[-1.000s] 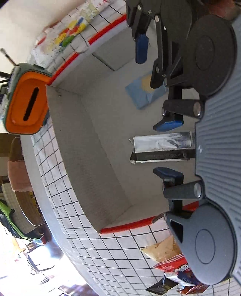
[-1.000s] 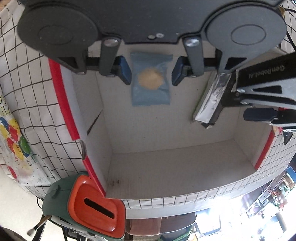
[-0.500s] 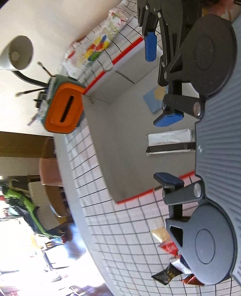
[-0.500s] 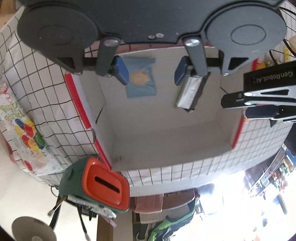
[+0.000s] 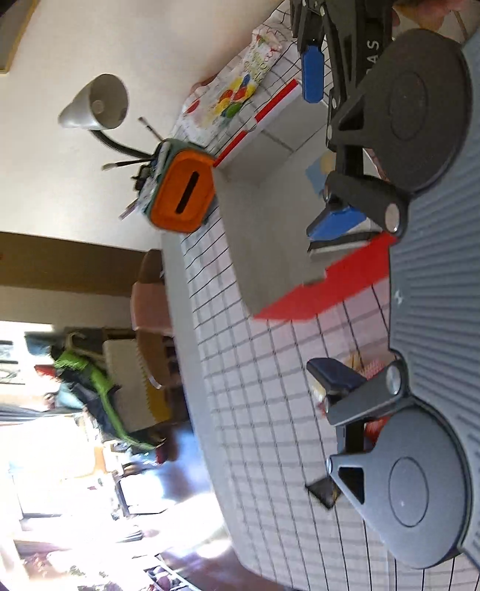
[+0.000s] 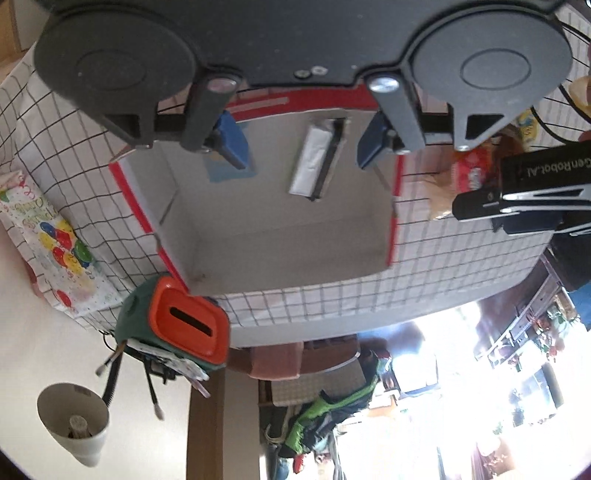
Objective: Organize snacks
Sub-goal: 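Withdraw both tools from the box back to the snack pile, then grasp the yellow Minion snack with the left tool while the right tool grasps the small green packet, then carry both snacks into the red box and open both tools, then withdraw both tools from the box back to the snack pile, then grasp the dark chocolate packet with the left tool while the right tool grasps the yellow square packet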
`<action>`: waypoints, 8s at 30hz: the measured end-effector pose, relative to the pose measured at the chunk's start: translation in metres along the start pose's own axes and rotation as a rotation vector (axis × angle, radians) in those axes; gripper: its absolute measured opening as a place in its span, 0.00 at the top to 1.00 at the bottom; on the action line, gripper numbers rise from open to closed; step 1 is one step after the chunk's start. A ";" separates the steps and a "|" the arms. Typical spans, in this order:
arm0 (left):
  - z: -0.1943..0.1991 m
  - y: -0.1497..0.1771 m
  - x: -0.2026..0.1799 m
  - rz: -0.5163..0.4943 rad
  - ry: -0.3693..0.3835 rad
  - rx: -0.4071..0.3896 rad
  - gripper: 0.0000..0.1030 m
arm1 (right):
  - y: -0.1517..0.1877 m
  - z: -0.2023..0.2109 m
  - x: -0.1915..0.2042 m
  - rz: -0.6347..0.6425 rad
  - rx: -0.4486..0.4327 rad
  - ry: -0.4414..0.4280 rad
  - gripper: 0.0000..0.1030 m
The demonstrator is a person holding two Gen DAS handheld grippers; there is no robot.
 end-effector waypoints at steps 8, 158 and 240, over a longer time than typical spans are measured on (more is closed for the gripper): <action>0.043 0.022 0.055 0.011 -0.071 -0.045 0.19 | 0.011 0.010 0.048 0.046 -0.044 -0.071 0.25; -0.164 0.018 -0.102 -0.108 0.061 0.364 0.49 | 0.018 -0.097 -0.103 0.101 0.048 -0.040 0.73; -0.034 0.136 0.163 0.273 -0.125 0.281 0.10 | 0.078 -0.129 0.159 0.569 0.100 -0.353 0.06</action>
Point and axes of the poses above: each gripper's, at about its wrist camera, not at the fingertips, and z roughly against the way its jaws point, x to its left, y to its underside, the point moved 1 cm from there along -z, roughly the way its jaws point, and after that the axes turned 8 degrees about -x, right-handed, at the moved point
